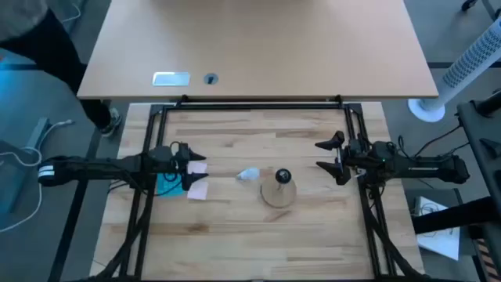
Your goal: Screw lightbulb
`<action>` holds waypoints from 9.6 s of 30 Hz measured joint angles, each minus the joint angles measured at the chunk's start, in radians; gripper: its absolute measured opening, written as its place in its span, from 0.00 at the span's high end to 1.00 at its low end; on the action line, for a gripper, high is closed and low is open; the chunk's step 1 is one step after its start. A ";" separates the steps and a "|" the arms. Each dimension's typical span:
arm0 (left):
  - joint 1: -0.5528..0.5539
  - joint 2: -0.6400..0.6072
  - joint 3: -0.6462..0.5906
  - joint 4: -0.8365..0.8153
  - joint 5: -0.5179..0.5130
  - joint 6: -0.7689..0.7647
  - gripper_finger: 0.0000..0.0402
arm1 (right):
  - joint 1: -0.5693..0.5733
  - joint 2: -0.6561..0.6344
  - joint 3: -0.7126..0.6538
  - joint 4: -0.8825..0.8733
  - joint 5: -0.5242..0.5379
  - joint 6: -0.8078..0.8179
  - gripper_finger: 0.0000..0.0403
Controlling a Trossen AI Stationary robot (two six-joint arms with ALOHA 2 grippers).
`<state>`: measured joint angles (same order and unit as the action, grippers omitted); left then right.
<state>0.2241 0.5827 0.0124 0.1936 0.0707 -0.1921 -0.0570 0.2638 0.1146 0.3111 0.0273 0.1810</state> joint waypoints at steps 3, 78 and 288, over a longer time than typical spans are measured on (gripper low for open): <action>0.000 0.000 0.000 0.000 0.000 0.000 0.10 | 0.000 0.000 0.000 0.000 0.000 0.000 0.14; 0.003 0.084 0.185 0.400 -0.014 -0.579 0.10 | 0.000 0.000 0.000 0.000 0.000 0.000 0.14; -0.161 0.903 1.366 0.098 -0.518 -0.315 0.34 | -0.002 1.081 1.304 -0.500 0.212 0.030 0.14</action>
<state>0.0635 1.4857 1.3785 0.2913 -0.4469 -0.5068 -0.0589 1.3448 1.4189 -0.1887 0.2391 0.2108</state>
